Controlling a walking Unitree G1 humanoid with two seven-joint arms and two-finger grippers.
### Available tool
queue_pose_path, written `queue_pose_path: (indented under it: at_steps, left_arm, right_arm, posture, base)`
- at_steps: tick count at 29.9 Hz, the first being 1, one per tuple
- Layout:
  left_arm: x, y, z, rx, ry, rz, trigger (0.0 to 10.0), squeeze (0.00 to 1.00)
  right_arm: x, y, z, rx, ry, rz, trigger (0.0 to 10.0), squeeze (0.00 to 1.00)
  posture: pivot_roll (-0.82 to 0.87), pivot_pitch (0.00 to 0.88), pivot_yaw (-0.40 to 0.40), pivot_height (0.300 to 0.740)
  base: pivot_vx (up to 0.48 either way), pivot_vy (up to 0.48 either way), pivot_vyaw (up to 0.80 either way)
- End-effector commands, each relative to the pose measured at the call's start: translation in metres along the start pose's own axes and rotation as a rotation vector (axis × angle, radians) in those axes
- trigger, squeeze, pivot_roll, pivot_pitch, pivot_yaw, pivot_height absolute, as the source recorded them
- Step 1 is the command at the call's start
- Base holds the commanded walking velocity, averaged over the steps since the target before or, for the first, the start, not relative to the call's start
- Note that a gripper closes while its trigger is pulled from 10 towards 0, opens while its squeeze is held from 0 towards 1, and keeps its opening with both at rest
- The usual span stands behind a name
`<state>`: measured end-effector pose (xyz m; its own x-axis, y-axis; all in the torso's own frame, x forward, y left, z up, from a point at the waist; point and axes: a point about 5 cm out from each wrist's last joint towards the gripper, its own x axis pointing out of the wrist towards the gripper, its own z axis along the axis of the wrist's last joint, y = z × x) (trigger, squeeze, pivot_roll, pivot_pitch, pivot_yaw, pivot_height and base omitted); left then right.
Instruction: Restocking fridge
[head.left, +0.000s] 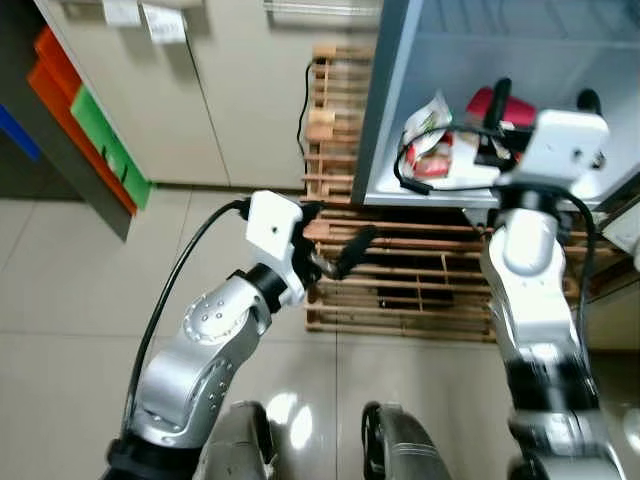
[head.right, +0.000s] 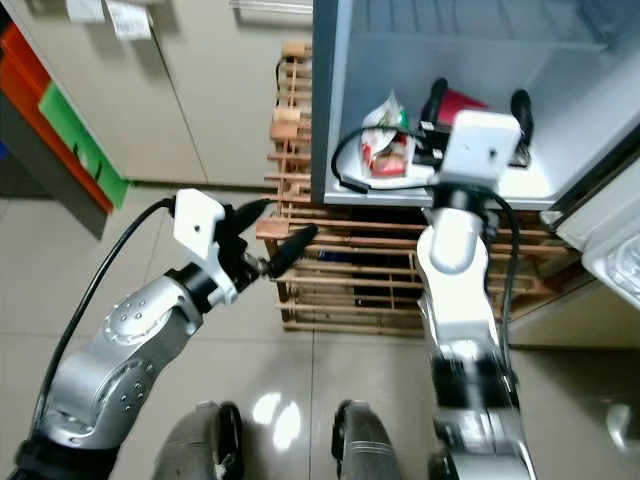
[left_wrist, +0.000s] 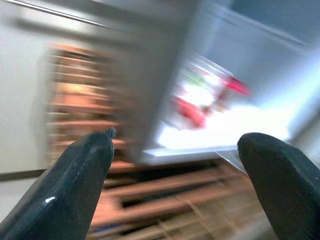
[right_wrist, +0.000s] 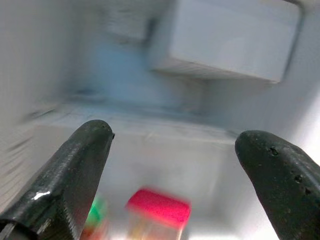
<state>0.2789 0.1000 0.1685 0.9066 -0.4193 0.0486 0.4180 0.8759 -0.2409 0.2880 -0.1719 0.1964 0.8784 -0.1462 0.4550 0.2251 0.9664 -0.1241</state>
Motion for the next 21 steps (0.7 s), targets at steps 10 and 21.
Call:
queue_pose_path:
  at_steps: [10, 21]
  left_arm:
    - [0.019, 0.023, 0.019, 0.143, -0.134, 0.115, 10.0, 0.00]
    - [0.033, 0.008, 0.024, 0.113, -0.210, 0.005, 10.0, 0.00]
  right_arm:
    - [0.000, -0.003, -0.038, 0.059, 0.270, 0.096, 10.0, 0.00]
    - [0.011, 0.004, -0.043, 0.084, 0.291, 0.138, 10.0, 0.00]
  posture:
    - [-0.09, 0.000, -0.035, 0.711]
    - [-0.12, 0.000, -0.018, 0.711]
  base:
    - [0.000, 0.000, 0.00]
    - [0.000, -0.262, 0.00]
